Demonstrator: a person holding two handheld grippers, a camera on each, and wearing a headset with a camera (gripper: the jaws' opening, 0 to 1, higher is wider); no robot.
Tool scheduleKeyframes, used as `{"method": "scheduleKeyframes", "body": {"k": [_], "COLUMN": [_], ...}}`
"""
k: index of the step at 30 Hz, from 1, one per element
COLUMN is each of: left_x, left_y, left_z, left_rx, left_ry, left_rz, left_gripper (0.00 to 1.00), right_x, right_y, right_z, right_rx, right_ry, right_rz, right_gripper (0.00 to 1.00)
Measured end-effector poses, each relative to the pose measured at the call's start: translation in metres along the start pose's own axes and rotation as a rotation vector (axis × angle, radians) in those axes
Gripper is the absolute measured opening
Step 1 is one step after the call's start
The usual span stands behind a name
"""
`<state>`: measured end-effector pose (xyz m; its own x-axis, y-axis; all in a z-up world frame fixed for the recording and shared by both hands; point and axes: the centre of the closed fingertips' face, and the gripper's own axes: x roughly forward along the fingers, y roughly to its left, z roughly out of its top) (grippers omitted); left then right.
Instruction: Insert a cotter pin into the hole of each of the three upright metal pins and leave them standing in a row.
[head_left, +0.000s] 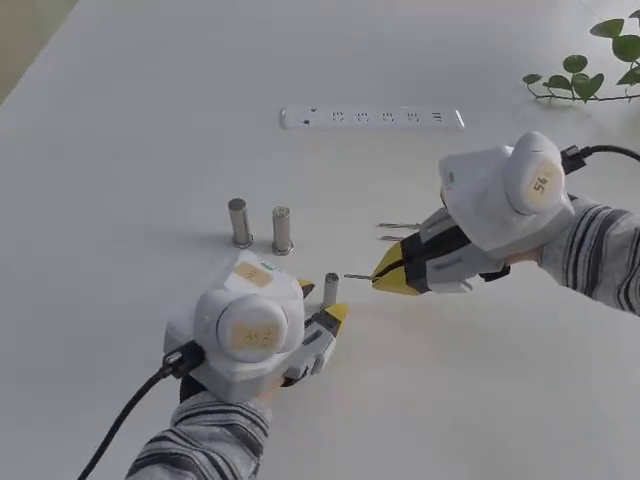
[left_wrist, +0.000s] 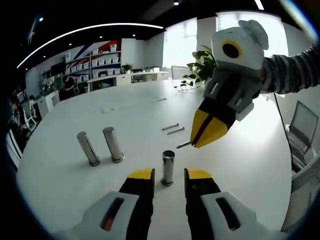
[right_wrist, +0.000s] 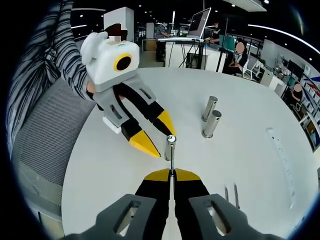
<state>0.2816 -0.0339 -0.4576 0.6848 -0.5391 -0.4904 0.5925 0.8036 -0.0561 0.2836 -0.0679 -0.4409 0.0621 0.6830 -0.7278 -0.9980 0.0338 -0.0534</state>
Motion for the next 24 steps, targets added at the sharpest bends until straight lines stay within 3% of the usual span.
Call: {"method": "scheduleKeyframes", "body": {"k": [7,12,21,24], "left_x": [0.01,0.011,0.012,0.012], "left_y": [0.002,0.004,0.004,0.004], "left_z": [-0.004,-0.004,-0.001,-0.001], "left_rx": [-0.031,-0.036,-0.016,0.016], "left_ry": [0.016,0.014,0.008,0.011], "left_rz": [0.03,0.023,-0.008,-0.026], "left_gripper": [0.16,0.1,0.06,0.06], "right_x": [0.003,0.006,0.01,0.01], "right_y": [0.002,0.0,0.0,-0.001], "right_z": [0.001,0.001,-0.003,-0.002], "right_rx": [-0.012,-0.026,-0.025,-0.023], "right_ry": [-0.006,-0.011,-0.009,-0.013], "right_rz": [0.018,0.018,0.022,0.022], "right_gripper": [0.0,0.0,0.0,0.0]}}
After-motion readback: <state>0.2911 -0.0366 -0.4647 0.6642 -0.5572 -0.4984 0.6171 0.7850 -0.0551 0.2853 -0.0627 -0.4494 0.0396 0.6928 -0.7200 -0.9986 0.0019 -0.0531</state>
